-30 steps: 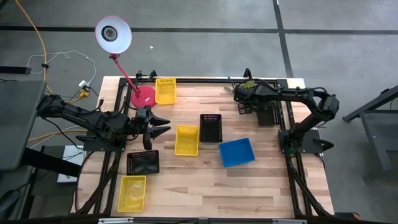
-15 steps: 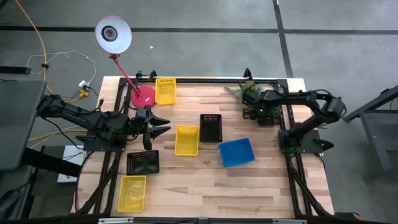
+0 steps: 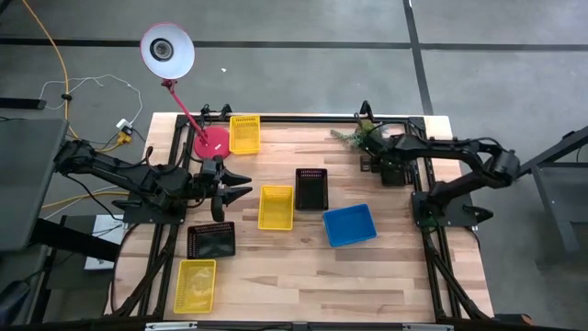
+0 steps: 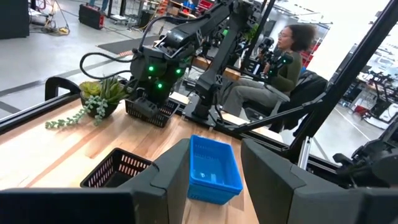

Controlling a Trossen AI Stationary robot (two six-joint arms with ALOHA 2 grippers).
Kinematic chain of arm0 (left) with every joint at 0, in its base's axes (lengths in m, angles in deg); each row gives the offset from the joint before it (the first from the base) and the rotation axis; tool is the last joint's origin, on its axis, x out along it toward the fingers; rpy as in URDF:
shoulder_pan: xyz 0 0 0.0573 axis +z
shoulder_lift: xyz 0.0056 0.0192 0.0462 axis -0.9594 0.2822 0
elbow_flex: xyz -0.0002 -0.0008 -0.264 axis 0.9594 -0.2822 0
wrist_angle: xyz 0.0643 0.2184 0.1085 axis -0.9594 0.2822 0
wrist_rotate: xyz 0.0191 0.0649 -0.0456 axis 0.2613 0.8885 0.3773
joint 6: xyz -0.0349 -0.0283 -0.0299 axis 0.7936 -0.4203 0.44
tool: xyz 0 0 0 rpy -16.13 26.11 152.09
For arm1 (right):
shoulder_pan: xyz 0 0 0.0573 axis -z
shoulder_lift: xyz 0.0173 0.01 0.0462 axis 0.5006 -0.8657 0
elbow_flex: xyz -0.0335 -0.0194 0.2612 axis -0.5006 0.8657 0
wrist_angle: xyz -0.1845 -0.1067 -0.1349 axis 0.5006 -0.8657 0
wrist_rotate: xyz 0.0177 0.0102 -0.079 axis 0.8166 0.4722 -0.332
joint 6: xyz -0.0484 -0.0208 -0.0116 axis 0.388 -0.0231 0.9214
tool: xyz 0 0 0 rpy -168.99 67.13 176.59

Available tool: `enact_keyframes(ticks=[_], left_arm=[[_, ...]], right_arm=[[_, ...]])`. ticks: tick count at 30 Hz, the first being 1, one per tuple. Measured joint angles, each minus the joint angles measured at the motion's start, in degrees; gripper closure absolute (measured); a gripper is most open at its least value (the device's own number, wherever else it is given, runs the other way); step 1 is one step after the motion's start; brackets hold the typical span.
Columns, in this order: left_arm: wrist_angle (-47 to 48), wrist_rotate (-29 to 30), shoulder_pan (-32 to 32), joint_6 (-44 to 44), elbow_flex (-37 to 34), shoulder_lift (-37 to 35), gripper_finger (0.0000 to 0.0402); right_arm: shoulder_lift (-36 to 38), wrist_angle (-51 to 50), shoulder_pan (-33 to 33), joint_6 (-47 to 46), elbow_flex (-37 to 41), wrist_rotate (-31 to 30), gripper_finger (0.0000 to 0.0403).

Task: Stack baskets by color
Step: Stack the right black bin on the middle black bin

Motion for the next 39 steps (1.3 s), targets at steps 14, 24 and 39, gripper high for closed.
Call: enact_keyframes(ticks=[14, 24, 39], left_arm=[[0.02, 0.16, 0.00, 0.00, 0.00, 0.00, 0.0271], [0.02, 0.16, 0.00, 0.00, 0.00, 0.00, 0.0271], [-0.01, -0.08, 0.00, 0.45, 0.00, 0.00, 0.0270]], right_arm=[[2.97, -2.25, -2.88, 2.20, -0.04, 0.15, 0.0388], [19.23, -17.71, -9.36, -0.69, -9.27, -4.46, 0.0402], [9.07, -3.96, -42.74, -21.26, -26.14, -11.68, 0.0403]])
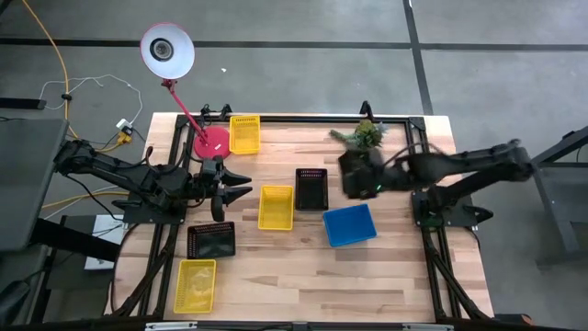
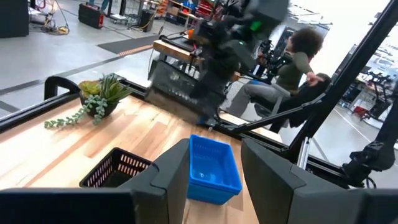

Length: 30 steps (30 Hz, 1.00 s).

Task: Stack baskets by color
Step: Stack the right black bin on the middle black bin

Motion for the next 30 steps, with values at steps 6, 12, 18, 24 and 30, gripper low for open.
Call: enact_keyframes(ticks=[6, 12, 18, 24, 30], left_arm=[[0.00, 0.00, 0.00, 2.51, 0.00, 0.00, 0.0270], [0.00, 0.00, 0.00, 2.50, 0.00, 0.00, 0.0270], [0.08, 0.00, 0.00, 2.50, 0.00, 0.00, 0.0270], [0.26, 0.00, 0.01, 0.93, 0.00, 0.00, 0.0270], [0.24, 0.00, 0.02, -0.95, 0.00, 0.02, 0.0270]], right_arm=[[-12.52, 8.38, -2.34, -1.15, -7.17, -3.01, 0.0403], [-23.18, 6.98, 0.72, -2.00, -14.05, -2.87, 0.0403], [-31.10, 6.77, 3.29, -3.70, -16.38, 0.09, 0.0403], [-34.29, 6.21, 4.05, -6.04, -16.42, 1.49, 0.0403], [-34.36, 3.34, 4.40, -5.53, -16.42, 1.46, 0.0403]])
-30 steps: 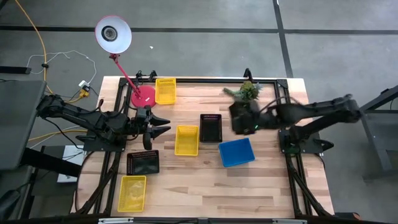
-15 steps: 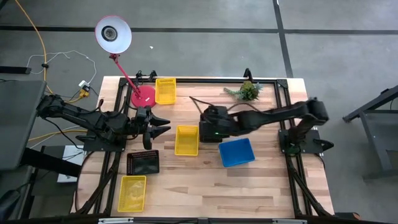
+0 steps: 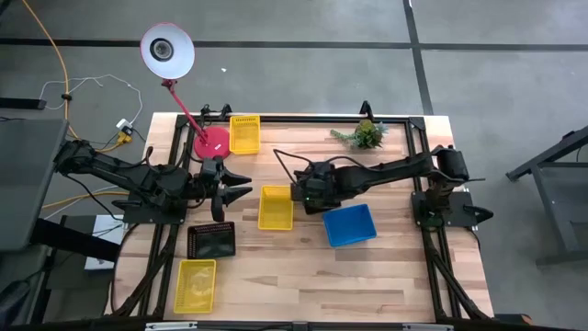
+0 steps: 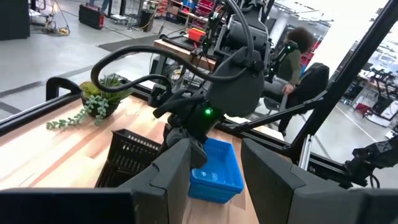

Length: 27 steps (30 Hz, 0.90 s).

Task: Stack baskets by color
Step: Stack the right black bin on the middle black bin

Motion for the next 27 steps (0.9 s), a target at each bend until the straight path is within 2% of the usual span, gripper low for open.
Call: enact_keyframes(ticks=[6, 9, 12, 21, 27], left_arm=[[0.00, 0.04, 0.00, 0.00, 0.00, -0.02, 0.0271], [0.00, 0.07, -0.01, -0.09, 0.00, 0.00, 0.0271], [0.00, 0.08, 0.00, -0.02, 0.00, 0.00, 0.0271], [0.00, 0.15, -0.02, 0.00, 0.00, 0.00, 0.0271], [-0.02, 0.24, 0.00, 0.00, 0.00, -0.02, 0.0271]], right_arm=[[0.00, -1.24, 0.92, 4.08, 0.00, 2.41, 0.0402], [0.00, -2.01, 1.38, 6.85, 0.00, 2.96, 0.0389], [0.00, -2.20, 1.85, 9.96, 0.00, 3.62, 0.0357], [1.44, -5.70, 3.21, 19.40, 0.00, 3.92, 0.0222], [4.99, -6.32, 3.06, 25.89, 0.00, 4.06, 0.0187]])
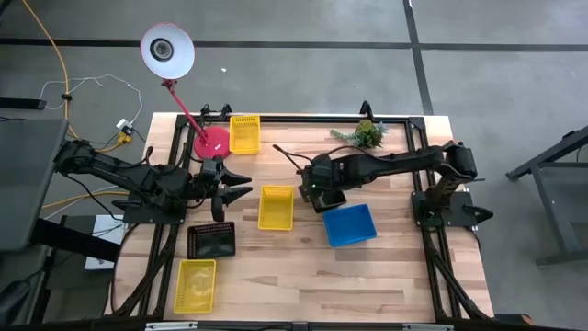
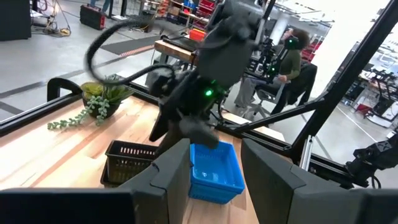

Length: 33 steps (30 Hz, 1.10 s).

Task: Stack baskets by color
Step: Stack the right black bin on the middle black bin

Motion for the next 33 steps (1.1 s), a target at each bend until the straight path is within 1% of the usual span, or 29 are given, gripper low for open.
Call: enact_keyframes(ticks=[3, 5, 7, 9, 11, 12, 15, 17, 19, 21, 24, 28, 33], left_arm=[[0.00, 0.00, -0.02, 0.00, 0.00, 0.02, 0.0271], [0.02, 0.00, -0.02, 0.00, 0.00, 0.02, 0.0271], [0.00, 0.00, -0.01, 0.00, 0.00, 0.00, 0.0271], [0.02, 0.00, -0.02, 0.02, 0.00, 0.02, 0.0270], [-0.01, -0.06, 0.00, 0.02, 0.00, 0.01, 0.0270], [0.00, -0.24, 0.00, 0.02, 0.00, 0.02, 0.0270], [0.00, -0.28, -0.02, 0.02, 0.00, 0.02, 0.0270], [0.00, -0.44, -0.02, 0.02, 0.00, 0.02, 0.0270], [0.00, -0.44, -0.04, 0.02, 0.00, 0.02, 0.0270], [-0.02, -0.44, -0.02, 0.02, 0.00, 0.02, 0.0270], [-0.13, -0.44, -0.02, 0.02, 0.00, 0.02, 0.0270], [-0.20, -0.44, -0.04, 0.02, 0.00, 0.02, 0.0270], [-0.20, -0.39, -0.04, 0.02, 0.00, 0.02, 0.0270]], right_arm=[[2.04, 0.54, -1.57, 7.69, 0.00, -0.11, 0.0192], [3.23, 0.69, -2.49, 13.72, 0.18, 0.04, 0.0214], [4.84, 1.10, -2.92, 17.39, 2.13, 1.30, 0.0254], [7.19, 2.56, -2.81, 19.06, 6.08, 2.02, 0.0314], [10.80, 7.83, -2.35, 19.04, 11.88, 3.03, 0.0375], [13.08, 12.32, -2.02, 18.81, 15.33, 4.39, 0.0388], [20.17, 29.79, -1.08, 17.73, 26.14, 8.22, 0.0377], [24.01, 43.46, -0.33, 18.03, 32.71, 8.99, 0.0378], [26.27, 56.65, 0.76, 20.98, 38.16, 10.65, 0.0393], [26.49, 65.72, 1.93, 25.93, 42.36, 12.73, 0.0399], [24.75, 71.06, 3.55, 32.15, 45.54, 15.18, 0.0395], [20.67, 71.72, 6.21, 33.39, 46.31, 17.28, 0.0401], [15.41, 77.48, 8.35, 34.47, 46.29, 21.26, 0.0402]])
